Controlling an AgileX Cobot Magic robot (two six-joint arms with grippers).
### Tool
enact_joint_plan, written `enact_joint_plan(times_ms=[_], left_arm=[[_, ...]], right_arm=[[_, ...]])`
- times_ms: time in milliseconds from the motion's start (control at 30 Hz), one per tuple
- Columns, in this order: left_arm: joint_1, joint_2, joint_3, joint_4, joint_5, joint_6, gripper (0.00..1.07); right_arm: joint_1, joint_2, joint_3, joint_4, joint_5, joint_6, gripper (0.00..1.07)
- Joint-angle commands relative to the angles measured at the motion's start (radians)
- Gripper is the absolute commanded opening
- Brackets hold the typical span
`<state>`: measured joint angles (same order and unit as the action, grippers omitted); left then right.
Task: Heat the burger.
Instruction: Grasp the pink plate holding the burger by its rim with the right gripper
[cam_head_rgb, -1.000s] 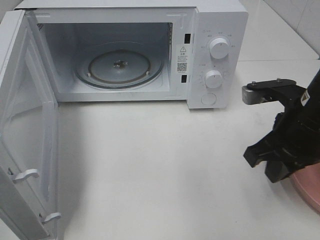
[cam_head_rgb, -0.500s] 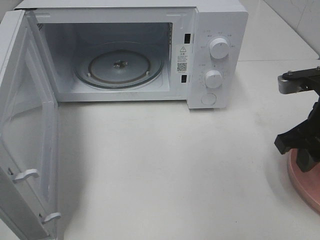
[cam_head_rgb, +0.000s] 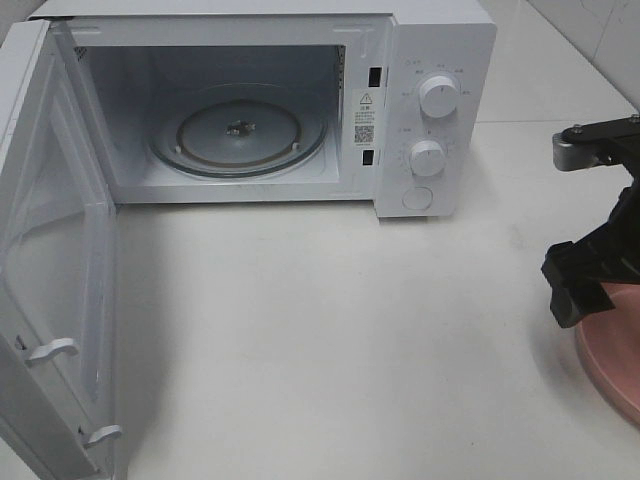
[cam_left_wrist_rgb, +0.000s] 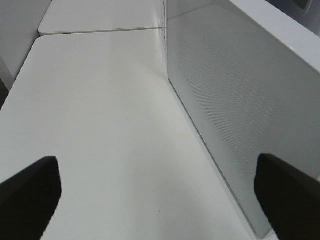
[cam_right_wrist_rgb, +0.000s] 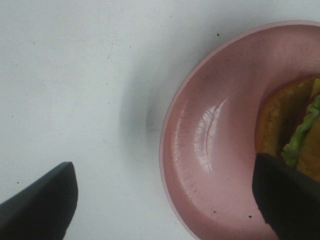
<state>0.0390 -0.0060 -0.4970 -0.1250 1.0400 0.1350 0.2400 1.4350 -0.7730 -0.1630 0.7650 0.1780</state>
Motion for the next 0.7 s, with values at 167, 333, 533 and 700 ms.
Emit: enact_joint_plan(times_ms=[167,333,533,700], left_arm=[[0.002,-0.020,0.003,-0.004,-0.004,-0.001,0.98],[0.002,-0.020,0.003,-0.004,-0.004,-0.001,0.98],[0.002,-0.020,0.003,-0.004,-0.004,-0.001,0.98],[0.002,-0.020,0.003,-0.004,-0.004,-0.001,0.98]], right_arm=[[-0.006,0.101,-0.001,-0.011,-0.012,0.008,0.88],[-0.006,0.141,-0.001,-0.012,-0.036,0.010,0.86],[-0.006,0.201,-0.001,-0.011,-0.077,0.014,0.85],[-0.019,0.234,-0.001,-0.011,-0.086,0.030,0.84]])
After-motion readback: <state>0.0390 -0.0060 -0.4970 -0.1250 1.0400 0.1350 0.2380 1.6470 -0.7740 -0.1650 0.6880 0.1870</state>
